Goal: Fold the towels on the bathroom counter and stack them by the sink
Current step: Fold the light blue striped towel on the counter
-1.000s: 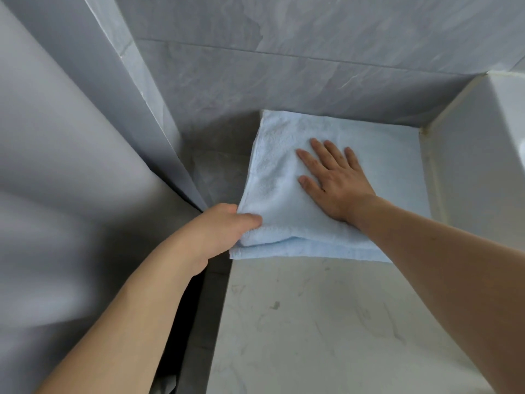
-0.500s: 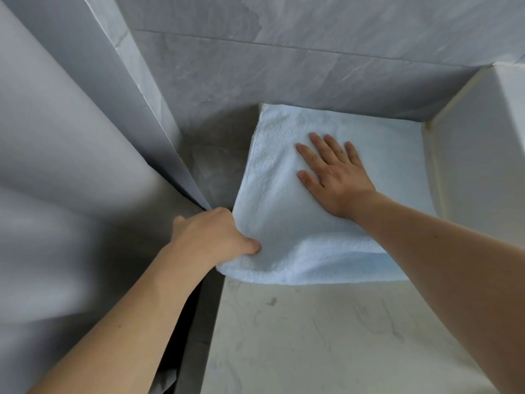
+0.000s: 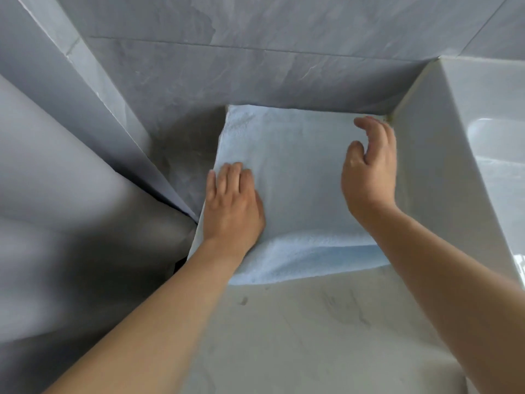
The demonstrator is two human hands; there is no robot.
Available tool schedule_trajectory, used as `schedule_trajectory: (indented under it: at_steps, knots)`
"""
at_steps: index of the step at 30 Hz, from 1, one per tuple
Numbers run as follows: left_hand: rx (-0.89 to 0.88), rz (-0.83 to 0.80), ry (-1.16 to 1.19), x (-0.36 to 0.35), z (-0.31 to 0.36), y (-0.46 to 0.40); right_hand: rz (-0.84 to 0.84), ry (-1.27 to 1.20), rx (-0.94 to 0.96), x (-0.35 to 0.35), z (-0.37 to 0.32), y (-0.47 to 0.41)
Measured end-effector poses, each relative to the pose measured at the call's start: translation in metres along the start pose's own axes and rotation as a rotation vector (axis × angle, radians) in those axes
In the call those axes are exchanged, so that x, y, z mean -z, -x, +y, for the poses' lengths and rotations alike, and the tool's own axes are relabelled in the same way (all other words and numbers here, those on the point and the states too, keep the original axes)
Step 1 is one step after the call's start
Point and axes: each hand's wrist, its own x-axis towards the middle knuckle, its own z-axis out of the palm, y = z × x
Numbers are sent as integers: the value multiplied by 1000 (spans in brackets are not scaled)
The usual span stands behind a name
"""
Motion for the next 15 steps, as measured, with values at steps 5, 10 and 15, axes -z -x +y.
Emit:
schedule_trajectory:
  at_steps: [5,10,15]
  knots:
    - [-89,-174,82,1,33,-21,111,51,-392,63,31,74]
    - [-70,-295,-40,-19,38,-23,-53,102,-490,65,39,103]
    - [-59,-273,-56,-23,38,-26,-133,84,-423,67,32,102]
